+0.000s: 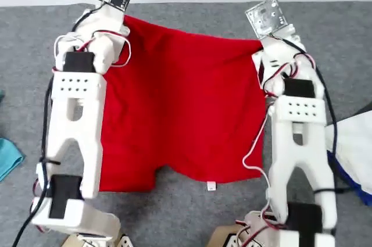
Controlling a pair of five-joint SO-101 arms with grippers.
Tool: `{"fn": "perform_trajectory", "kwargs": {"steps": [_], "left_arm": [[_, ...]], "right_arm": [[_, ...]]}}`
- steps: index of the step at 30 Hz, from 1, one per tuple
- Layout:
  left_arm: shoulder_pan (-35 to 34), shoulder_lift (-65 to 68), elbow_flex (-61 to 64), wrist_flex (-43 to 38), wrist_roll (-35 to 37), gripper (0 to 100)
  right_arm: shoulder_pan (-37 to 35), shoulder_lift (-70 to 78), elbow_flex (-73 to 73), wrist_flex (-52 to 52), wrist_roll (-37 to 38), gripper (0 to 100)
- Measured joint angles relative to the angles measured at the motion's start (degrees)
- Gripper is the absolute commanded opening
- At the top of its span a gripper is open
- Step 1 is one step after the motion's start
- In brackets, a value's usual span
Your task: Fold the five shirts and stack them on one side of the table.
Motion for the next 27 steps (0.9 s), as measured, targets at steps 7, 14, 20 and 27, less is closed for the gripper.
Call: {"fn": "perform_trajectory", "kwargs": {"steps": [7, 14, 20, 27], "left_arm": [[-3.4, 6.5, 0.0, -10.5, 0.0, 0], [-3.8, 13.3, 0.0, -18.0, 0.2, 0], [-4.1, 18.8, -0.6, -23.1, 0.3, 0], [-4.8, 27.3, -11.3, -23.4, 0.3, 0]], "right_arm": [[-0.2, 8.6, -1.6, -11.4, 0.1, 1.1], [-1.1, 21.5, -15.3, -13.2, 0.1, 1.1], [-3.0, 32.8, -28.9, -13.2, 0.1, 1.1], [-4.0, 41.8, -40.7, -13.2, 2.3, 1.0]]}}
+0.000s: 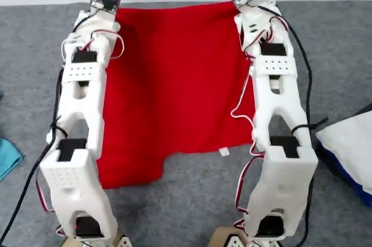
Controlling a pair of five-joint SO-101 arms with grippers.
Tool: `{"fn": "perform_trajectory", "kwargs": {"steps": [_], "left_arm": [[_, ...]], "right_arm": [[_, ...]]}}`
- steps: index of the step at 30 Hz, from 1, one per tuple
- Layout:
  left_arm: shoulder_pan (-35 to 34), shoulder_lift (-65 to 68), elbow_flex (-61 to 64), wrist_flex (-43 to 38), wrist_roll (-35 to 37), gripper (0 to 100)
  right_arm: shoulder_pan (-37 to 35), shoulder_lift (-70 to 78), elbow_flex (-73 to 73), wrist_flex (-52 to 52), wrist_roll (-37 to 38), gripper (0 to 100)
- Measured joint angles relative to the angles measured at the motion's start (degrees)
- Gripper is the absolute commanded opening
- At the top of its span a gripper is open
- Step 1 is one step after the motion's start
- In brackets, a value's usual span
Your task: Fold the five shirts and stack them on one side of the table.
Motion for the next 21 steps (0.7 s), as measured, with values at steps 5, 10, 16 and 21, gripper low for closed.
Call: {"fn": "perform_trajectory", "kwargs": {"steps": [5, 10, 16, 21], "left_arm": [[0.0, 3.1, -9.0, 2.7, -0.1, 0], [1.1, 3.1, -18.5, 22.7, -0.3, 0], [3.3, 3.1, -24.1, 50.2, -9.8, 0], [6.9, 3.1, -24.4, 70.1, -22.2, 0]], "right_arm": [[-0.4, 0.4, -1.8, 1.0, 0.4, 1.0], [-0.4, 0.4, -2.0, 8.4, 0.4, 1.0], [-0.3, 0.3, -2.0, 25.9, 2.1, 1.0], [-0.3, -0.1, -2.0, 39.7, 4.7, 1.0]]}}
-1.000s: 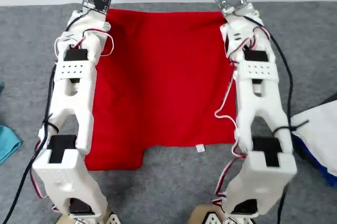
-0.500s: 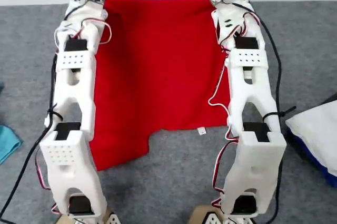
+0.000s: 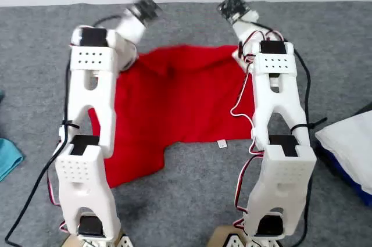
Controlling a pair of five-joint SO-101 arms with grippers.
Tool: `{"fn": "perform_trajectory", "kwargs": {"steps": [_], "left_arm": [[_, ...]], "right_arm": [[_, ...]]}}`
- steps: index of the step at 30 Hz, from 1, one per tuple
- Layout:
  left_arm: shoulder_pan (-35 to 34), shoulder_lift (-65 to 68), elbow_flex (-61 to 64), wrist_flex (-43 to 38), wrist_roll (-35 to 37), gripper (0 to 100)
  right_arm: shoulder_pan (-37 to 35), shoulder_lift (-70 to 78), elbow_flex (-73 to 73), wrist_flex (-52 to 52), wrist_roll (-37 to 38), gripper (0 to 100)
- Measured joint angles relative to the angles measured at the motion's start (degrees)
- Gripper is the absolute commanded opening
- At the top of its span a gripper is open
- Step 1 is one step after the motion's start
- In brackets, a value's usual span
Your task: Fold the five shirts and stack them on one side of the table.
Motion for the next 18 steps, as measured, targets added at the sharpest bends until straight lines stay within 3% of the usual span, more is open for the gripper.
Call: {"fn": "perform_trajectory", "kwargs": {"steps": [4, 11, 18], "left_arm": [[0.2, 0.0, 0.0, 6.9, -4.0, 0], [-2.8, -0.1, 4.7, 7.1, -10.4, 0], [-3.2, -4.3, 20.1, 7.1, -21.3, 0]], "right_arm": [[0.0, -1.2, 0.0, 9.5, 0.4, 1.0], [2.1, -1.8, -0.1, 21.2, 2.7, 1.0], [4.1, -1.8, -0.1, 31.2, 6.7, 1.0]]}}
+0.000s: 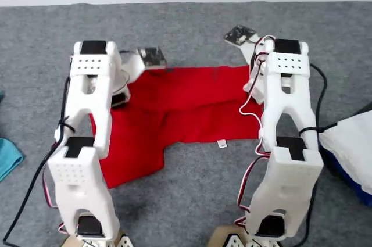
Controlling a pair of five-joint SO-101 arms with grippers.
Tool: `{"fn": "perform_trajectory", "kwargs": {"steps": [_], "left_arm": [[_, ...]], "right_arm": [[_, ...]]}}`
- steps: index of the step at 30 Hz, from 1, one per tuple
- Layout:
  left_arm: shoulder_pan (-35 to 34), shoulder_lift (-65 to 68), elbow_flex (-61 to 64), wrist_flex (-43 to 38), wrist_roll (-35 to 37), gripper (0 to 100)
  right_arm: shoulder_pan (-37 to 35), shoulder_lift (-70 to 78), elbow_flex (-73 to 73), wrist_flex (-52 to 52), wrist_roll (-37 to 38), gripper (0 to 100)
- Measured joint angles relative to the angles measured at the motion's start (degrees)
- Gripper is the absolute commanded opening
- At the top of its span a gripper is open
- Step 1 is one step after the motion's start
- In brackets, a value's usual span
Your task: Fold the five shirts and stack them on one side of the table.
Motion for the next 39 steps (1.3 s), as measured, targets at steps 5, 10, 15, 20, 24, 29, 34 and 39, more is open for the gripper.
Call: {"fn": "perform_trajectory", "kwargs": {"steps": [5, 10, 15, 20, 24, 29, 34, 39], "left_arm": [[0.0, -9.8, 15.0, 0.0, -7.6, 0], [-0.4, -17.1, 24.3, 0.0, -12.3, 0], [-3.6, -19.5, 28.0, 0.0, -17.0, 0], [-6.8, -19.5, 28.0, 0.0, -19.3, 0], [-7.1, -19.5, 29.4, 0.0, -19.3, 0], [-7.3, -19.5, 31.3, -0.1, -19.3, 8], [-8.6, -19.7, 32.1, -2.2, -19.3, 12], [-9.0, -19.7, 32.1, -4.3, -19.3, 12]], "right_arm": [[0.8, 0.0, 0.0, 4.6, 0.4, 1.1], [0.8, 0.0, 0.0, 7.8, 0.6, 1.1], [0.8, 0.0, 0.0, 10.9, 0.7, 1.1], [0.7, 0.0, 0.4, 11.4, 0.7, 1.1], [0.7, 0.0, 3.7, 11.4, 0.7, 2.3], [0.3, -0.2, 4.0, 11.4, 0.7, 18.0], [0.3, -0.3, 4.0, 11.4, 0.7, 22.9], [0.3, -0.3, 3.6, 12.0, 0.7, 22.8]]}}
